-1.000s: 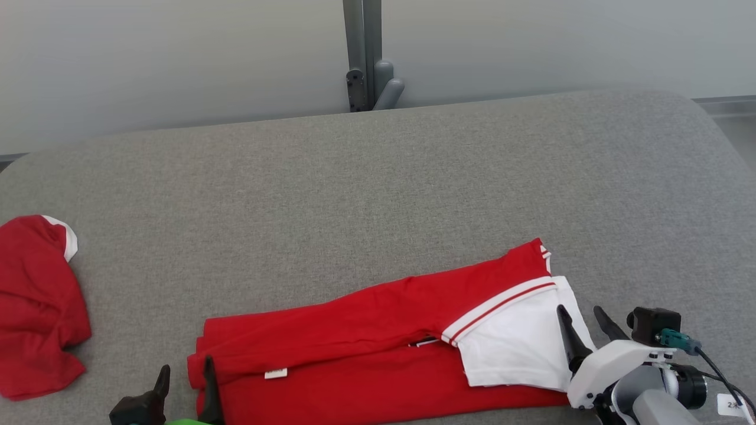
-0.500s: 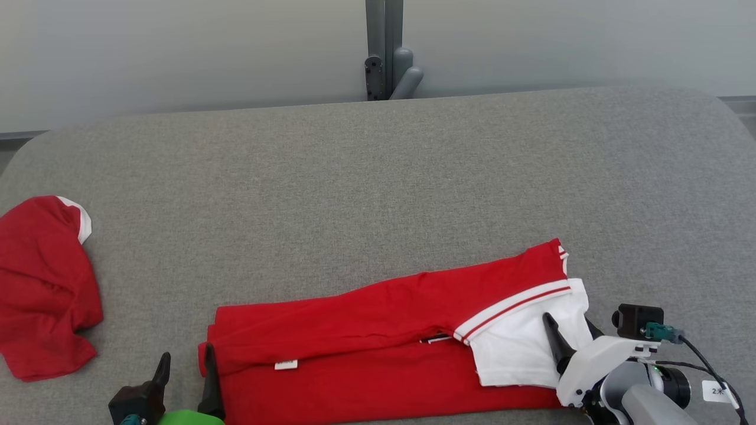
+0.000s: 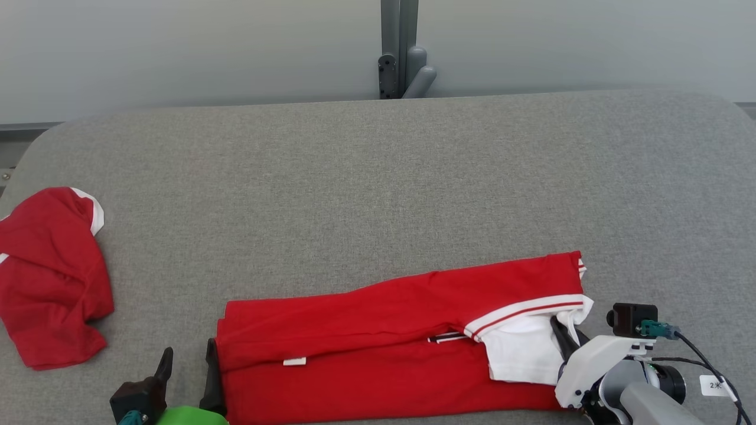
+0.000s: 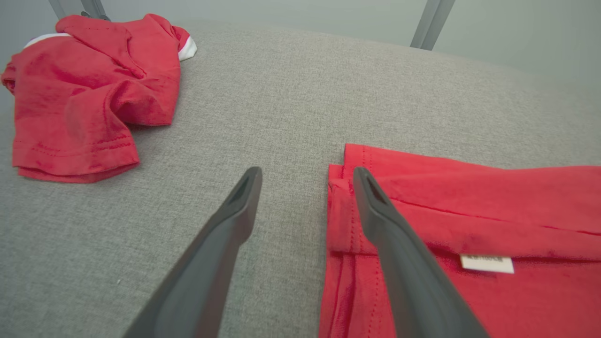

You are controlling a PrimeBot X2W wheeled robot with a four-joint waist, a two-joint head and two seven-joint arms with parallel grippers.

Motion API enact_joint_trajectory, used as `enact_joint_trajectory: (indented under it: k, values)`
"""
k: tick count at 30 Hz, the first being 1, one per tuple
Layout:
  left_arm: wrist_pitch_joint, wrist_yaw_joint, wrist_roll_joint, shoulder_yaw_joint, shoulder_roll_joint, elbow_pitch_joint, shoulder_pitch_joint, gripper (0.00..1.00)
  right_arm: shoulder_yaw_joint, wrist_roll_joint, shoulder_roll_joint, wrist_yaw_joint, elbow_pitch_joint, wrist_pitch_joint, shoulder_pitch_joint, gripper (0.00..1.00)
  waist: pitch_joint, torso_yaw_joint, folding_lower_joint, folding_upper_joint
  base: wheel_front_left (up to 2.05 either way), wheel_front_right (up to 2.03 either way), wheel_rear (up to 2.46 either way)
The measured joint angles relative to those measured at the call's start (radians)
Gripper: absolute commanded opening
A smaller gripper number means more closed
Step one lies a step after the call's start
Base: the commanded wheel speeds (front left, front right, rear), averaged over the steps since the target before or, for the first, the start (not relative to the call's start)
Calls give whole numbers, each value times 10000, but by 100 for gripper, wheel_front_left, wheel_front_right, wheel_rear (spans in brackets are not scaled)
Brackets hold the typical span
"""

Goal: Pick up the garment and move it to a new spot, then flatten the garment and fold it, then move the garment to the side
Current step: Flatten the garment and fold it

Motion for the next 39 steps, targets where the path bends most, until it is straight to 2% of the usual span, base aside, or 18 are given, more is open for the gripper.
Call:
enact_joint_trajectory:
  k: [6, 13, 17, 19, 22, 25, 32, 35, 39]
  values:
    - [0, 0, -2, -42, 0, -58, 0, 100, -389, 94, 2, 65, 639, -393, -291, 0, -20, -71, 0, 0, 0, 0, 0]
    - [0, 0, -67, -134, 0, -121, -6, 100, -1329, 75, -493, 2, 1210, -585, -520, 0, -91, -209, 0, 0, 0, 0, 0]
    - [0, 0, -105, -203, 0, -125, -2, 100, -1965, -347, -867, -17, 719, -585, -505, 0, -156, -308, 0, 0, 0, 0, 0]
    - [0, 0, -125, -228, 0, -123, 32, 100, -1979, -683, -805, -19, 159, -585, -430, 0, -207, -367, 0, 0, 0, 0, 0]
    - [0, 0, -153, -326, 0, -90, 101, 100, -1570, -1062, -554, -21, -848, -587, -142, 0, -302, -462, 0, 0, 0, 0, 0]
    - [0, -2, -199, -445, 0, -77, 107, 100, -732, -1252, -313, -21, -1841, -573, 149, 0, -408, -554, 0, 0, 0, 0, 0]
    - [0, 0, -341, -989, -2, -59, 79, 100, 1448, -1047, 161, -23, -4172, 489, 758, 0, -520, -456, 0, 0, 0, 0, 0]
    - [0, -48, -357, -1260, -4, -21, 47, 100, 2111, -936, 378, -23, -4729, 853, 809, 0, -507, -233, 0, 0, 0, 0, 0]
    - [0, -98, -364, -1532, -2, 23, -79, 100, 2665, -984, 594, -25, -4813, 1045, 658, 0, -468, 181, 0, 0, 0, 0, 0]
